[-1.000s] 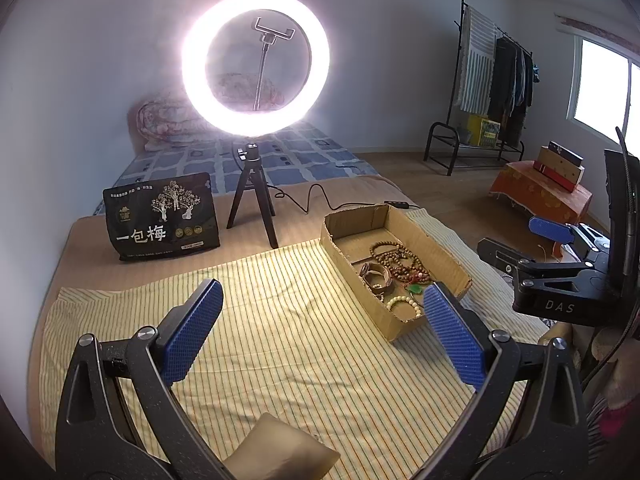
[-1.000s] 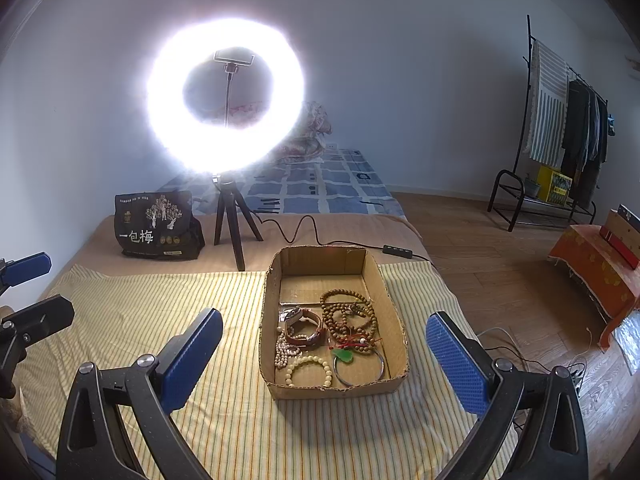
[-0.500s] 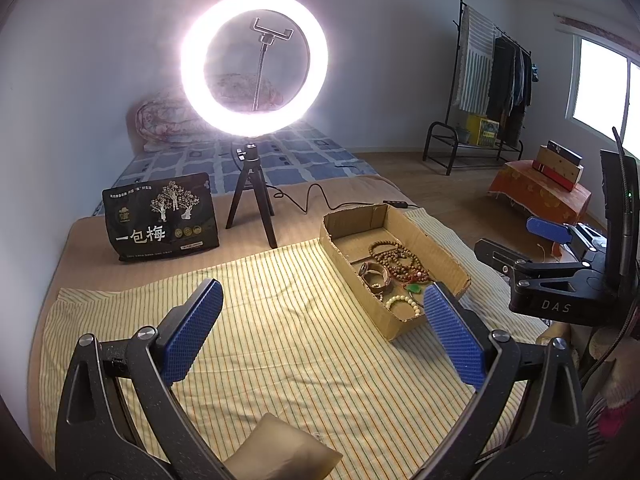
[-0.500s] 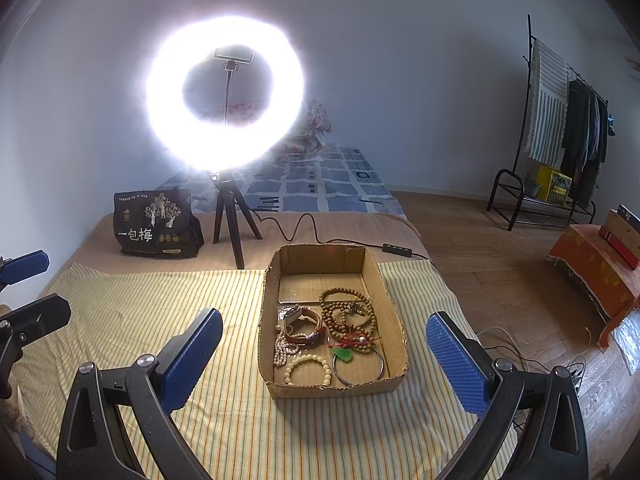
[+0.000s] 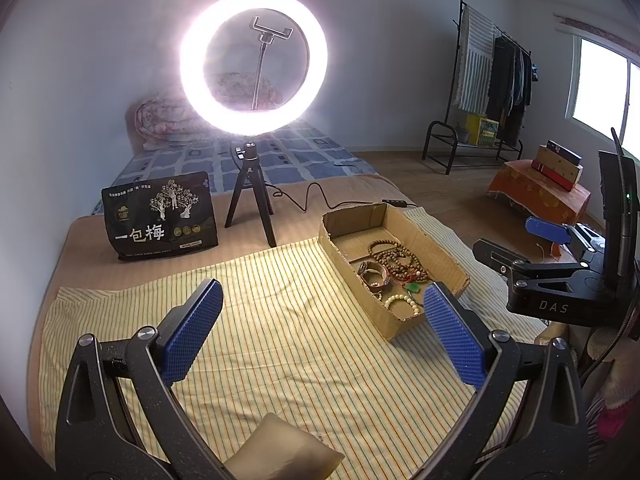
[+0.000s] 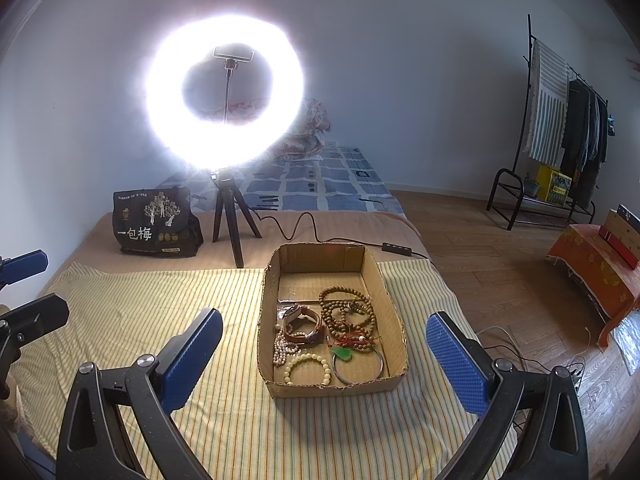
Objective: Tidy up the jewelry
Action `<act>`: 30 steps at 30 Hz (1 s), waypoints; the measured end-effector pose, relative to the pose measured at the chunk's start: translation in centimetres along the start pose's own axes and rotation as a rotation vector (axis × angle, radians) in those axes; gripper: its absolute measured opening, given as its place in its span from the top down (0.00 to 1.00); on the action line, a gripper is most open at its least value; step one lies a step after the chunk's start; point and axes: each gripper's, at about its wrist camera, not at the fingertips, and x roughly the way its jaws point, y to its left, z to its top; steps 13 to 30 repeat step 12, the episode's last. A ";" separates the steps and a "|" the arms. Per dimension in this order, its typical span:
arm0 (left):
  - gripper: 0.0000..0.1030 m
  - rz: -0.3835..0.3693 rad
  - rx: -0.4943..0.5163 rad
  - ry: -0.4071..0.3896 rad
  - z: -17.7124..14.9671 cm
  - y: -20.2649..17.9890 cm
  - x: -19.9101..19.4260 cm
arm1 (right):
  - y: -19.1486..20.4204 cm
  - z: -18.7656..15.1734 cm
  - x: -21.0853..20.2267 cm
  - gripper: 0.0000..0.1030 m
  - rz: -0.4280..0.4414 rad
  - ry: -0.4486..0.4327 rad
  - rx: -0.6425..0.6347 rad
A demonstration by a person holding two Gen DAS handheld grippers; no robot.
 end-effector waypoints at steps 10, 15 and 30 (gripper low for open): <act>0.01 0.020 0.006 -0.017 -0.3 -0.3 -0.2 | 0.0 -0.4 0.1 0.00 -0.002 0.004 -0.003; 0.01 0.022 0.003 -0.004 -0.6 -0.7 0.0 | -0.2 -0.7 0.2 0.00 -0.004 0.007 -0.004; 0.01 0.022 0.003 -0.004 -0.6 -0.7 0.0 | -0.2 -0.7 0.2 0.00 -0.004 0.007 -0.004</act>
